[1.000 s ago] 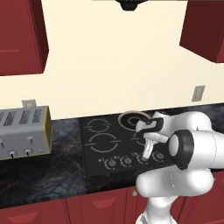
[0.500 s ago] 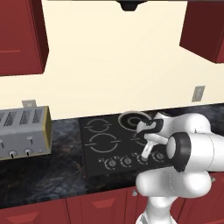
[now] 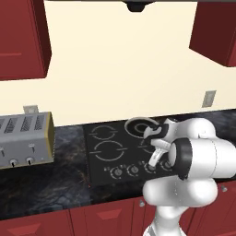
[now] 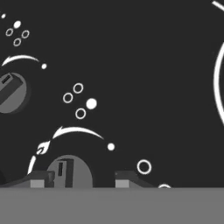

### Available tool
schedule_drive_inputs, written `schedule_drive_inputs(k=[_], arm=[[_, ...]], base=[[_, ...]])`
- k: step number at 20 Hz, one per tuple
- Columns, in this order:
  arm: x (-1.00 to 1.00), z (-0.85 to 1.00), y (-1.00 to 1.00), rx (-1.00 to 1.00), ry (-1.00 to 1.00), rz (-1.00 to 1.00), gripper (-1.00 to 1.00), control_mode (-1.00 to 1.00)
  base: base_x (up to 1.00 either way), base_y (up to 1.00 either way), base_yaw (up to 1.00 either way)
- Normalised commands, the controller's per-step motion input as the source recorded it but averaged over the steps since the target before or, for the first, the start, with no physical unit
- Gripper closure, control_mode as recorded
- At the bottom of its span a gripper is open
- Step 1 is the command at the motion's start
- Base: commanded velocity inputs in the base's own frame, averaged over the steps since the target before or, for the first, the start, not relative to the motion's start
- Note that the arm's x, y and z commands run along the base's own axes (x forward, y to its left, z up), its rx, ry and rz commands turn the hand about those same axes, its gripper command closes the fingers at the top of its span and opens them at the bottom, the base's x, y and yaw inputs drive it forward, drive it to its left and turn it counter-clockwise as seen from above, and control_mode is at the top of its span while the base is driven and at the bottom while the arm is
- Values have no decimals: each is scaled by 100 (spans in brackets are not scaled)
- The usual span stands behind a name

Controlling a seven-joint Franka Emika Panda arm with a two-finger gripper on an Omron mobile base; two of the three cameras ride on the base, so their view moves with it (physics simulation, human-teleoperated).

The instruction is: Turn off the rear right burner of the stove.

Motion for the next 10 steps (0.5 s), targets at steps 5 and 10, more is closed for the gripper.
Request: schedule_drive_inputs(k=[5,10], arm=[[-36,-26,16,0,26,-72,100,-100],[-25,-26,16,0,24,-73,100,-100]], base=[[0,0,0],[0,0,0]])
